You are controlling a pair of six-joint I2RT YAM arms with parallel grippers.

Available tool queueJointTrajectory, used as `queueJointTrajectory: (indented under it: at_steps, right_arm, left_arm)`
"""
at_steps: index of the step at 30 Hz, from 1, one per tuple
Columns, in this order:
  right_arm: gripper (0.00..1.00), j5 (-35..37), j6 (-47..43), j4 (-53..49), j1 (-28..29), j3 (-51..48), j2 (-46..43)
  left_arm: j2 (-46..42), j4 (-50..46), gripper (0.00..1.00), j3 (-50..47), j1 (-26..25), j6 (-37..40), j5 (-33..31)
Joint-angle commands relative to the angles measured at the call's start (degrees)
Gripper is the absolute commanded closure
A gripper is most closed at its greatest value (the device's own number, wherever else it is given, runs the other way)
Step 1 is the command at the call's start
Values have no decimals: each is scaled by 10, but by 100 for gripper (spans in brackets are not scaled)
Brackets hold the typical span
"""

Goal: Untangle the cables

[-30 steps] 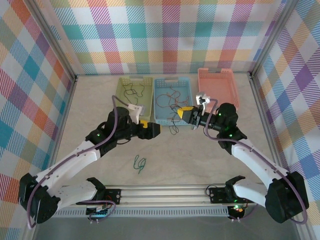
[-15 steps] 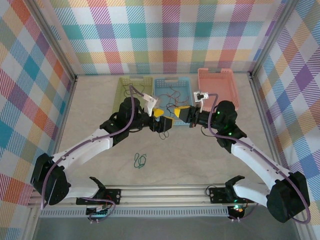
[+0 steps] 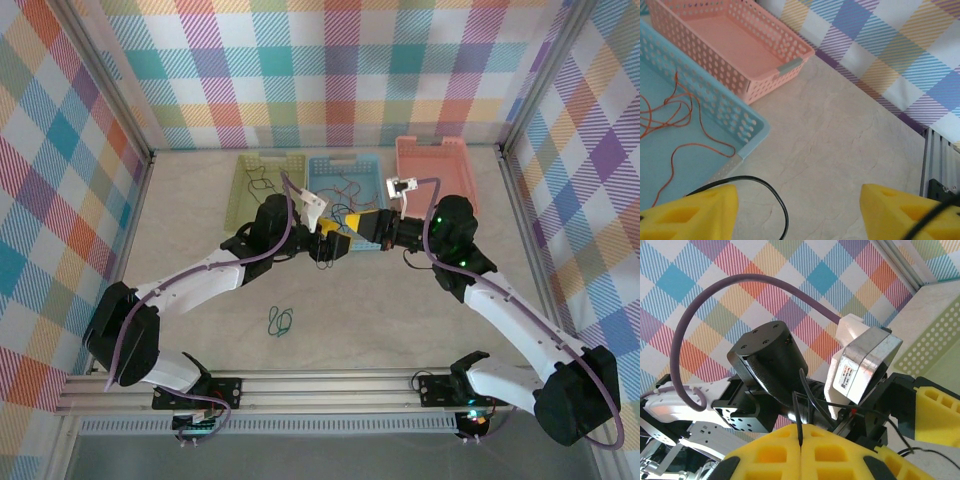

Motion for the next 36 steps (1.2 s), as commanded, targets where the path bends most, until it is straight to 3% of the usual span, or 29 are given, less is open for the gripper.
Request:
queueJointTrajectory:
  at_steps: [1,9,14,18,22,25,28,30,36]
  right_arm:
    - [100,-20,17,-2,5,24,-14]
    - [100,-49,3,-70,6,101,-35]
    - [100,-59,10,-103,5,196,-35]
    - [100,-43,-36,-173,4,276,-40]
    - [100,-36,-41,-185,5,285,-37]
    - [100,-21,-49,-181,5,244,-36]
    - [100,-24,-52,-157,5,196,-34]
    - [100,-46,-51,-133,5,173,-27]
    - [100,-61,-74,-88,5,117,-12]
  left_arm:
    - [8,34,40,23,-4,5,2]
    - [22,4,57,22,-4,-2,-29]
    - [20,-11,63,5,-1,-9,-49]
    - [-4,-18,65,-24,4,-17,-61]
    - [-40,-35,72,-50,9,-21,-73]
    - [-80,-50,68,-69,11,-35,-67]
    - [-131,-67,47,-87,11,-60,-73]
    - [-166,-81,40,-100,11,-57,-65]
    - [-233,-111,29,-116,11,-47,-109]
